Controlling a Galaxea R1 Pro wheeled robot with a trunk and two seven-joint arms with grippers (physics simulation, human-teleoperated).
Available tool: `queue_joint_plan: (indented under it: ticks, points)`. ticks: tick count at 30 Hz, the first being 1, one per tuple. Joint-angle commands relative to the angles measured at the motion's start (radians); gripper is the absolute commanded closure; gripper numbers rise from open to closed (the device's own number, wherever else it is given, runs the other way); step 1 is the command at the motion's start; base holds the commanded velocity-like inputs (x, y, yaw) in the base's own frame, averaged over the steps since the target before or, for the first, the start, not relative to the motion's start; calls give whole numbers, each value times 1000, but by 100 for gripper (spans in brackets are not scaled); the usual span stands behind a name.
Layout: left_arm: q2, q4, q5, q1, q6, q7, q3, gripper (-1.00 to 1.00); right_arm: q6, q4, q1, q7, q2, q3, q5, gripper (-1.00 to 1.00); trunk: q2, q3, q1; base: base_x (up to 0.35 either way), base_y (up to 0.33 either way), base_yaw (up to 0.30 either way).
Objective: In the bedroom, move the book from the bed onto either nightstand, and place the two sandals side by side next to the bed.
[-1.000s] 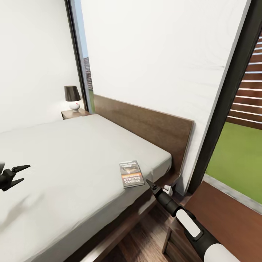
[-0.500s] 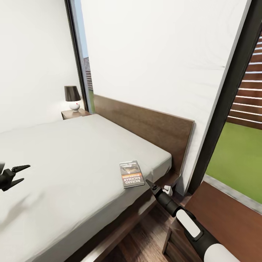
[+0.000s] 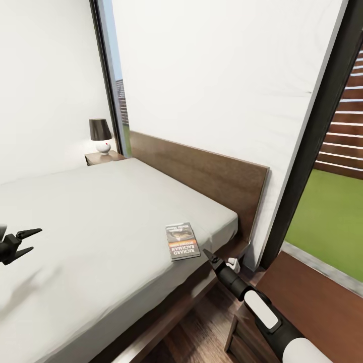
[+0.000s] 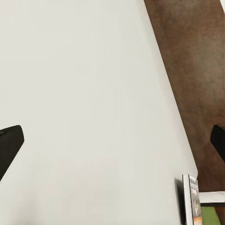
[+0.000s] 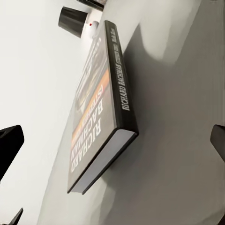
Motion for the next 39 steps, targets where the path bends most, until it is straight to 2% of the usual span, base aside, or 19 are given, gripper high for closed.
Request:
queue_joint_plan:
  ticks: [1, 29, 39]
  points:
    - [0, 0, -6, -1, 6, -2, 8, -100, 4, 0, -1, 0, -1, 4, -14, -100, 0, -1, 0, 0, 0, 0]
    - [0, 0, -5, -1, 6, -1, 8, -100, 4, 1, -1, -6, -1, 8, -24, -100, 0, -1, 0, 0, 0, 0]
    - [0, 0, -5, -1, 6, -1, 8, -100, 5, 1, -1, -7, 7, 9, -23, -100, 0, -1, 0, 0, 0, 0]
